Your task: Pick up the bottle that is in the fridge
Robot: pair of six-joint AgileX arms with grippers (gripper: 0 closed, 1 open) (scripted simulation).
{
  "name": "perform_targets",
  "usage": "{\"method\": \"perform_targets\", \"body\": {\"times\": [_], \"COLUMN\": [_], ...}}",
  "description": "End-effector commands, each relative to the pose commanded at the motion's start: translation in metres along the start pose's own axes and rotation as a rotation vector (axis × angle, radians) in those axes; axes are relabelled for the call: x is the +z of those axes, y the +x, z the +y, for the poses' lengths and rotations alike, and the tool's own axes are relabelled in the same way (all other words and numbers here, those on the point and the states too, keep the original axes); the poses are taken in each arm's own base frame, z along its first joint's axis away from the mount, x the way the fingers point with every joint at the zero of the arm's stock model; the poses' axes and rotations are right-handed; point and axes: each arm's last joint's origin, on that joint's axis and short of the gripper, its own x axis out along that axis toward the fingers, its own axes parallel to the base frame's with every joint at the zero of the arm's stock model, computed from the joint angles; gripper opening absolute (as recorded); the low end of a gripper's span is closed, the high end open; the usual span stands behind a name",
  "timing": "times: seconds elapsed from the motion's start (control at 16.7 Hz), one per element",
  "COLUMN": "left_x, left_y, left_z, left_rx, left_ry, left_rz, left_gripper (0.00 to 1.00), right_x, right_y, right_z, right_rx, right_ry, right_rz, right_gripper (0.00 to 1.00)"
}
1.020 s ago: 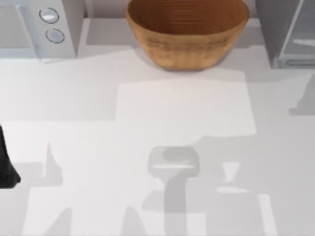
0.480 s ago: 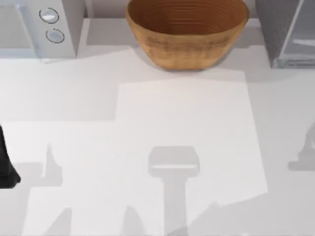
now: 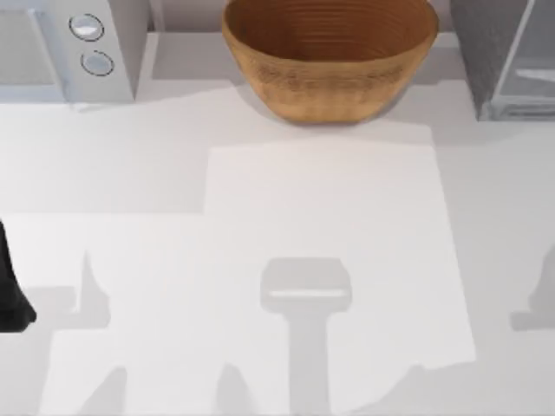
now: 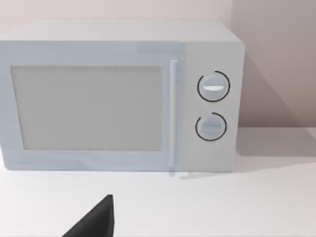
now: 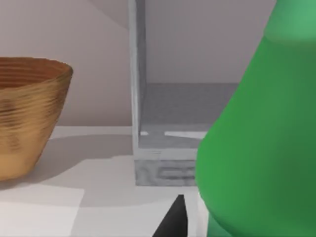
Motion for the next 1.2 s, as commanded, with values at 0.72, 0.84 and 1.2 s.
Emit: {"method": "perform_targets", "body": {"times": [0.72,0.84,1.2], "left_x": [0.0,0.0,0.0], "left_y": [0.0,0.0,0.0], "left_z": [0.0,0.0,0.0], "left_rx": [0.0,0.0,0.0], "left_ry": [0.0,0.0,0.0], "left_rz": [0.0,0.0,0.0], "left_gripper": [1.0,1.0,1.0], "right_x": [0.063,0.079,0.078], "right_y": [0.022,0.04,0.1], "right_z": [0.025,0.044,0.157], "right_rx": [0.0,-0.003,-0.006], "right_ry": [0.039,0.051,0.018], "right_rz": [-0.043,-0.024,0.082], "right_gripper": [0.0,0.0,0.0]}}
